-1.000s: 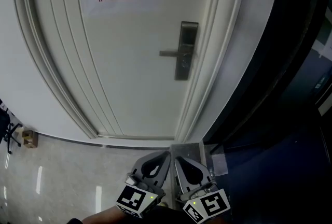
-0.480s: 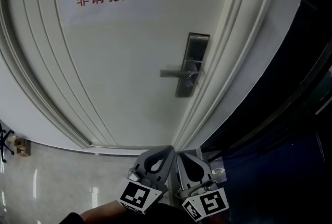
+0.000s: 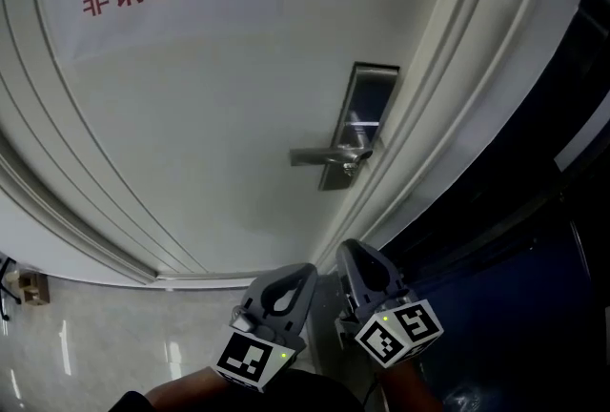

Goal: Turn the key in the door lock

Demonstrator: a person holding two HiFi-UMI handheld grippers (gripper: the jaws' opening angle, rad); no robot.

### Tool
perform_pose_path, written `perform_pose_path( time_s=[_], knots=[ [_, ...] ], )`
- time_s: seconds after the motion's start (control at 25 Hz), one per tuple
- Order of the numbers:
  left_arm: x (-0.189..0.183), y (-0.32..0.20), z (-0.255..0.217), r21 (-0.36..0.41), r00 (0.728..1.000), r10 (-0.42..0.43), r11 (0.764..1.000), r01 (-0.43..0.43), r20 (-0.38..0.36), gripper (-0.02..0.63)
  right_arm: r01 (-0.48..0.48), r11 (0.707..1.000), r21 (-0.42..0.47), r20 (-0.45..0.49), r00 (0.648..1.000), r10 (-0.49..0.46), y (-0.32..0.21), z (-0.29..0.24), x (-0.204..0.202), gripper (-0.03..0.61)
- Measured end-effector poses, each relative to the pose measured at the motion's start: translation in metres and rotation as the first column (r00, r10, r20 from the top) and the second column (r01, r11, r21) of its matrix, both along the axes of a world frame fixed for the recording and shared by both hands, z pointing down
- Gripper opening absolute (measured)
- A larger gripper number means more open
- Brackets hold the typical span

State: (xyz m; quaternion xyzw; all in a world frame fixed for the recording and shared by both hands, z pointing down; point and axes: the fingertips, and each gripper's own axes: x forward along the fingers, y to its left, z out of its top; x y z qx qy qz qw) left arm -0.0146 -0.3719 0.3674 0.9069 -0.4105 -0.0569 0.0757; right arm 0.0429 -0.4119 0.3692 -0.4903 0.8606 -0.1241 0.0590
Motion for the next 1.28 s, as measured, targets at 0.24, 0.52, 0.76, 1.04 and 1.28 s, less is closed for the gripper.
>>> perform_pose_path(
  time_s=[0.24, 0.52, 0.76, 1.04, 1.28],
  knots=[
    [-0.009, -0.015, 0.006, -0.017, 1.000, 0.017, 1.000, -0.017, -0.006, 0.003, 0.082, 0.953, -0.293, 0.561, 0.821, 0.102, -0.070, 0.024, 0.031, 0.031],
    [-0.017, -0.027, 0.010, -0.028, 1.000, 0.021, 0.999, -0.021, -0.015, 0.003, 0.122, 0.919, -0.376, 0.801, 0.542, 0.256, -0.119, 0.032, 0.044, 0.109],
    [-0.024, -0.036, 0.014, -0.041, 1.000, 0.014, 0.999, -0.014, -0.015, 0.003, 0.136, 0.919, -0.371, 0.830, 0.492, 0.263, -0.142, 0.029, 0.039, 0.114],
    [-0.025, -0.041, 0.015, -0.046, 1.000, 0.013, 0.999, -0.013, -0.014, 0.003, 0.171, 0.900, -0.401, 0.844, 0.450, 0.290, -0.155, 0.031, 0.031, 0.106],
    [-0.023, -0.040, 0.016, -0.045, 1.000, 0.016, 0.999, -0.016, -0.016, 0.003, 0.155, 0.896, -0.417, 0.829, 0.469, 0.305, -0.155, 0.024, 0.031, 0.025]
  ],
)
